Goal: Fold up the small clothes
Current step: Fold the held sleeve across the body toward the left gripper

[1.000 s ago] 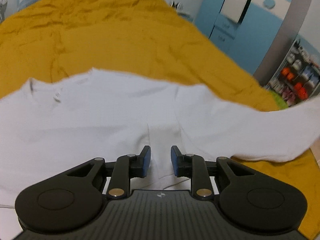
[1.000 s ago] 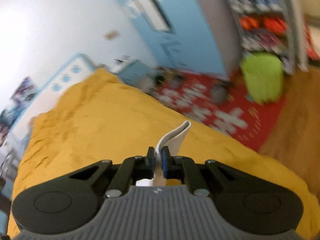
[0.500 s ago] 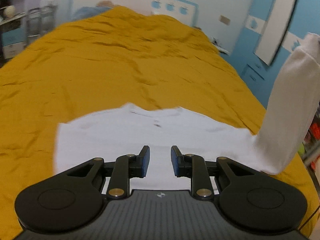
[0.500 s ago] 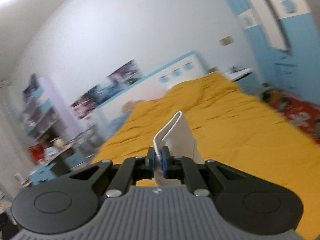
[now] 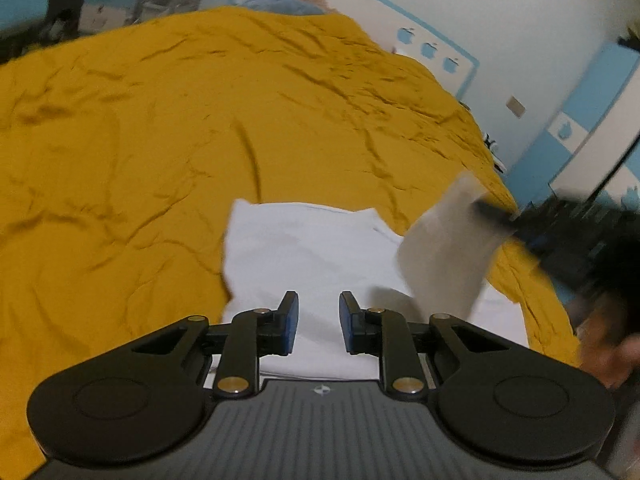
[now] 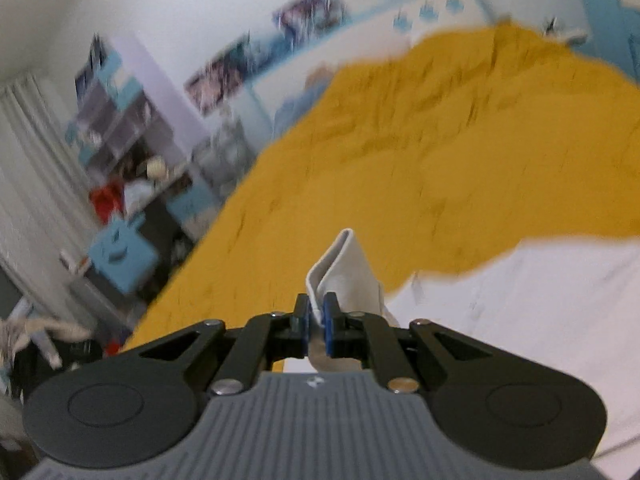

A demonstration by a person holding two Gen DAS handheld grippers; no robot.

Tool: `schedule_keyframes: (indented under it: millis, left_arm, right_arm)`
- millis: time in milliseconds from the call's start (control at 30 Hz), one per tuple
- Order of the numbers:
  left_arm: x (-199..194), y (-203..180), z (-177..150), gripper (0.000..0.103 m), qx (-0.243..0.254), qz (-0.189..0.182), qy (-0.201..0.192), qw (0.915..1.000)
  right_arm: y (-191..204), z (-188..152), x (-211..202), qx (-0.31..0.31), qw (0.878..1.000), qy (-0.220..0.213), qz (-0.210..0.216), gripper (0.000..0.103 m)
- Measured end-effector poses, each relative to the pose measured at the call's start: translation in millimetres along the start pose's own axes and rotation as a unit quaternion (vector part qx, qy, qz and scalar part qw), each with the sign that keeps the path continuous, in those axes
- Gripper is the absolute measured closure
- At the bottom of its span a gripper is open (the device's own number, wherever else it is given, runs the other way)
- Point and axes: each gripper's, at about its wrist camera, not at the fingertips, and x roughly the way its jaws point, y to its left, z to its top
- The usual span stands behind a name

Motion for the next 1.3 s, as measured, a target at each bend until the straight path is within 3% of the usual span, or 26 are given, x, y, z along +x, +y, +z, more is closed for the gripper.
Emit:
schedule_keyframes:
  millis: [267,400,467,567,667,767,933,967,1000,1033,1167,1300]
  left_arm:
    - [25,46,-4,0.078,-0.093,-0.055,-0.002,0.9942]
    - [30,54,-7,0.071,-0.115,-0.076,-0.005,0.9905]
    - [35,53,-4,0.069,-0.117,-0.082,-0.002,0.9898]
    - [47,50,-2,0.062,-0.116,-0.078,0.010,0.9901]
    - [61,50,0,0.060,-0.109,-0.046,0.021,0.9928]
    - [72,48,2,0.060,-0.082,-0.023,0.020,0.9962]
    - [93,41,3,0.060,-0.044,-0.021,0.029,0.9984]
    - [97,38,2,0.065,-0.034,-0.016,0.031,0.9988]
    - [100,36,0,0.091,-0.022,-0.007,0.031,0.9992]
    - [100,34,-2,0.099,-0.013,-0.003,0.027,0.9995]
    - [85,26,-2,0.100,-0.005,-0.026,-0.004,0.9996]
    - [74,9,12,0.100,0.027,-0.020,-0.009,0.9994]
  right_arm:
    - [-13,-90,100,0.007,0.991,0.133,0.035,0.100]
    - [-21,-107,119,0.023,0.981,0.182,0.065,0.083]
    - [-20,-105,113,0.012,0.981,0.181,0.074,0.079]
    - [-23,-88,93,-0.006,0.983,0.164,0.081,0.067]
    - [-42,-71,60,-0.032,0.987,0.142,0.066,0.066]
    - [-86,-61,16,-0.047,0.992,0.119,0.016,0.066]
    - [-173,-50,-47,-0.007,0.994,0.083,-0.076,0.066]
    - [-189,-48,-61,-0.002,0.993,0.071,-0.097,0.066]
    - [-203,-45,-74,0.002,0.992,0.062,-0.114,0.066]
    - [-215,-44,-83,0.007,0.990,0.055,-0.131,0.066]
    - [-247,-45,-123,0.009,0.986,0.035,-0.164,0.066]
    - [-252,-61,-144,-0.058,0.978,0.063,-0.188,0.066]
